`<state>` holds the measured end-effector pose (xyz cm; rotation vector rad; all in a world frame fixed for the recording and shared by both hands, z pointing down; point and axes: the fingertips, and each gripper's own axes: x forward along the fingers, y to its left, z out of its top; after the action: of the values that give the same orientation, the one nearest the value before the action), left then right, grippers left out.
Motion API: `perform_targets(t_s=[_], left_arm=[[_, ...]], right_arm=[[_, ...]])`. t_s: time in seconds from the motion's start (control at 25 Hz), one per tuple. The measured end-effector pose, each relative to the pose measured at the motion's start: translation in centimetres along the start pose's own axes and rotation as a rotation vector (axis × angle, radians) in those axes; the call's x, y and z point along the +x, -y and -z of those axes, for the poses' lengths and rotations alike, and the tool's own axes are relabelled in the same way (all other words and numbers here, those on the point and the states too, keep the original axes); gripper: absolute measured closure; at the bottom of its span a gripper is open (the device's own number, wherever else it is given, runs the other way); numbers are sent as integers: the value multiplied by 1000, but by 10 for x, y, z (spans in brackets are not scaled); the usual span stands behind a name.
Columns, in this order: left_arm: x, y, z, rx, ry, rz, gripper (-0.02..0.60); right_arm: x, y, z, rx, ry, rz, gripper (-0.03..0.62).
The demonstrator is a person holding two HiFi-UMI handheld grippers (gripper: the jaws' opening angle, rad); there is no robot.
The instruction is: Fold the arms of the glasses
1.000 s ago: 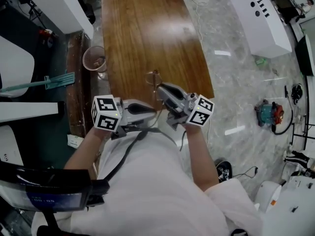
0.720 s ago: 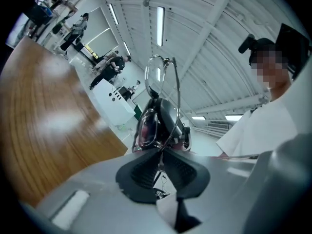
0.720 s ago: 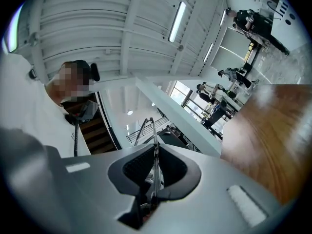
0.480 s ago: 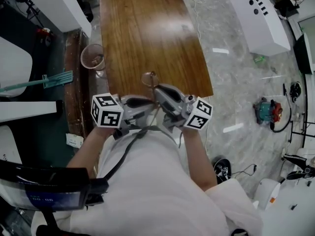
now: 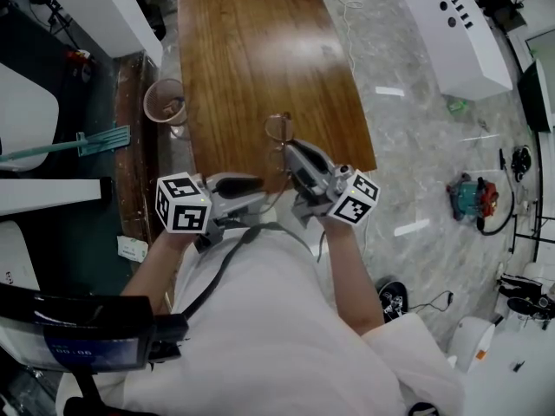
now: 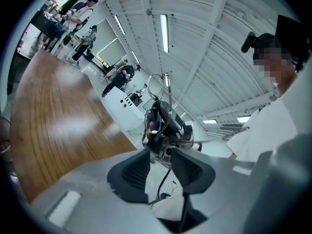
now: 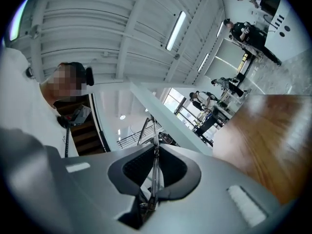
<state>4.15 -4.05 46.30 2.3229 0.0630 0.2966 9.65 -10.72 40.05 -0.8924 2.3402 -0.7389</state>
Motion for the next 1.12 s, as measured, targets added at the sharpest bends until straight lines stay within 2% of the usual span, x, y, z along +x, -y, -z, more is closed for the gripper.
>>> perform_targets(t_s=[0.08, 0.16, 0.24, 0.32, 0.48, 0.56, 0.64, 0.96, 1.12], left_arm=[[-4, 7, 2, 63, -11, -7, 439], [-3, 20, 0, 147, -24, 4, 485], [3, 32, -4, 193, -22, 22, 511], [5, 36, -13, 223, 15, 11, 508], [-1, 43, -36, 357, 123, -68, 449], [-3, 46, -44, 388, 152, -81, 454], [-3, 47, -48, 390, 170, -86, 523], [-2, 37, -71, 333, 225, -99, 555], [-1, 28, -76, 278, 254, -107, 558]], right_arm=[[-4, 10, -7, 9, 37, 48, 559], [-7, 19, -13, 17, 71, 90, 559], [-8, 24, -17, 21, 100, 115, 559], [-5, 25, -18, 27, 124, 130, 559], [-1, 22, -17, 66, 163, 137, 559], [-2, 24, -17, 74, 169, 152, 559], [-6, 25, -15, 81, 172, 160, 559], [3, 11, -2, 3, 49, 111, 559], [7, 4, 10, -29, -5, 82, 560]])
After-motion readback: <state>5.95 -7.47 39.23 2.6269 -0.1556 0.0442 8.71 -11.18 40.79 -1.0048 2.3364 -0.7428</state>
